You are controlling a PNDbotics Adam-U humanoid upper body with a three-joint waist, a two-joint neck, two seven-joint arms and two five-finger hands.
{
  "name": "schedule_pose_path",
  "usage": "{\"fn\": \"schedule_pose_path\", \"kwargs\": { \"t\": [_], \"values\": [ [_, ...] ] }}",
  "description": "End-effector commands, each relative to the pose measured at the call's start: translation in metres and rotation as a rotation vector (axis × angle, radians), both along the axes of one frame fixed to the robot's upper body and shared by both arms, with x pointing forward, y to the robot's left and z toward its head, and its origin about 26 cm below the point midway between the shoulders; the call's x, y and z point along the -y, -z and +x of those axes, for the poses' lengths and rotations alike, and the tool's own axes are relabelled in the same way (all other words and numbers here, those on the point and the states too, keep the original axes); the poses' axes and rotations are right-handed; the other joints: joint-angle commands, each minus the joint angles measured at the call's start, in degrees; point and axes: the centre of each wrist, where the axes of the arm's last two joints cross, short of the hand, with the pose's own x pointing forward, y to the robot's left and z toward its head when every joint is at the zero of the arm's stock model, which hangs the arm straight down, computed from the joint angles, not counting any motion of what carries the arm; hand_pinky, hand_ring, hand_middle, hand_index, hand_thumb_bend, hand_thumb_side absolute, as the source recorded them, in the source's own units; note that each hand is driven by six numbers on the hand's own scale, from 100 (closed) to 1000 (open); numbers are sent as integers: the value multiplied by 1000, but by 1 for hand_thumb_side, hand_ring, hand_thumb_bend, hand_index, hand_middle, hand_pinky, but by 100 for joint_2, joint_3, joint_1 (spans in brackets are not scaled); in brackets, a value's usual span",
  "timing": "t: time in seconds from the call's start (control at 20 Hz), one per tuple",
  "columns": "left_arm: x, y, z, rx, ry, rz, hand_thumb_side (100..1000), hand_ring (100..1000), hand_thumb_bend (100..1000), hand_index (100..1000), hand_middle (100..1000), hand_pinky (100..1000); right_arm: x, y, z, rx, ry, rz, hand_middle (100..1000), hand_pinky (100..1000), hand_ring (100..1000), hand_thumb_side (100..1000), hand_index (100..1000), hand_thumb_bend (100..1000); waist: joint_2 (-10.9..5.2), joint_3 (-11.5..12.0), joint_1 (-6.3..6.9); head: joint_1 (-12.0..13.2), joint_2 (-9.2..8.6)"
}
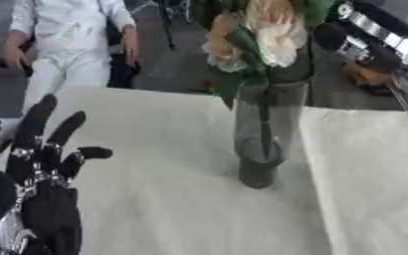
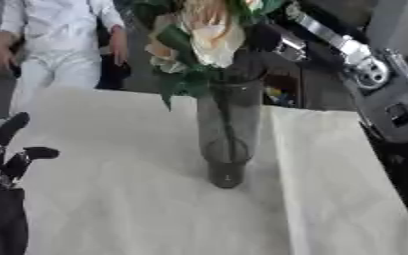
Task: Arrange flowers into the vase.
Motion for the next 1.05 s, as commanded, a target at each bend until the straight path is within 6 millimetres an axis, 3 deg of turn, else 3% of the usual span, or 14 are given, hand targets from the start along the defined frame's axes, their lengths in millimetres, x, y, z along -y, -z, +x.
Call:
{"fn": "schedule_pose_path", "kwargs": {
  "t": [0.05,0.55,1.05],
  "values": [
    [-1,-4,-3,19,9,7,1000,873,337,958,947,584,2,-22,-11,53,-11,42,464,895,993,1000,615,595,-197,-5,37,-20,-9],
    [-2,-3,-3,13,5,7,1000,875,337,958,948,585,9,-28,-16,95,18,88,556,893,1000,1000,703,602,-217,-42,62,0,37],
    [-6,-2,-2,5,-19,1,1000,877,340,959,950,586,44,-31,-33,144,90,175,606,900,1000,1000,741,571,-268,-137,150,66,160]
  ]
}}
